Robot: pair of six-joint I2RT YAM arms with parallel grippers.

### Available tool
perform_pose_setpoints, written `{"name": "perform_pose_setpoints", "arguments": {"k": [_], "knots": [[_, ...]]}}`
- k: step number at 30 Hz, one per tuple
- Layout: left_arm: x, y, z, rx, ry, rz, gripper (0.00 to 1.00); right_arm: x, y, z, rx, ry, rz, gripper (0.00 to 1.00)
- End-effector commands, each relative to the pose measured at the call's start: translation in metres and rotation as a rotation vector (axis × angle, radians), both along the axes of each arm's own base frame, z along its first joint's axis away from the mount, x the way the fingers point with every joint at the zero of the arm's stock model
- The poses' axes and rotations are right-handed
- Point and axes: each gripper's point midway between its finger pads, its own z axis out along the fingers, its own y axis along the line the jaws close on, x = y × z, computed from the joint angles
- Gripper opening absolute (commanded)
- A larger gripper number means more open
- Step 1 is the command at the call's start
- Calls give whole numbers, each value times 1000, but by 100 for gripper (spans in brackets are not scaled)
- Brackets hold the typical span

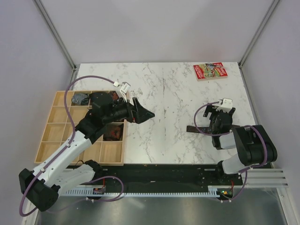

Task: Roll the ties
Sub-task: Flatten out the tie at the center of the board.

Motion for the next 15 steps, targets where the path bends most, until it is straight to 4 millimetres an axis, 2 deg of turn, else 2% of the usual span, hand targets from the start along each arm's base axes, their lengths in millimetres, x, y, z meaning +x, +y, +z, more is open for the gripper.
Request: {"name": "perform_pose_setpoints", "arguments": {"k": [1, 12, 14, 15], "knots": [[15, 7, -8, 97, -25, 61, 100, 10, 5, 17, 3, -61, 22, 98], [5, 7, 6, 47, -65, 19, 100, 11, 7, 18, 3, -65, 33, 98], [2, 7, 3, 52, -71, 4, 100, 12, 11, 17, -6, -22, 55, 98], [4, 8, 0, 70, -63, 13, 100, 22, 9, 29, -5, -27, 40, 98]]}}
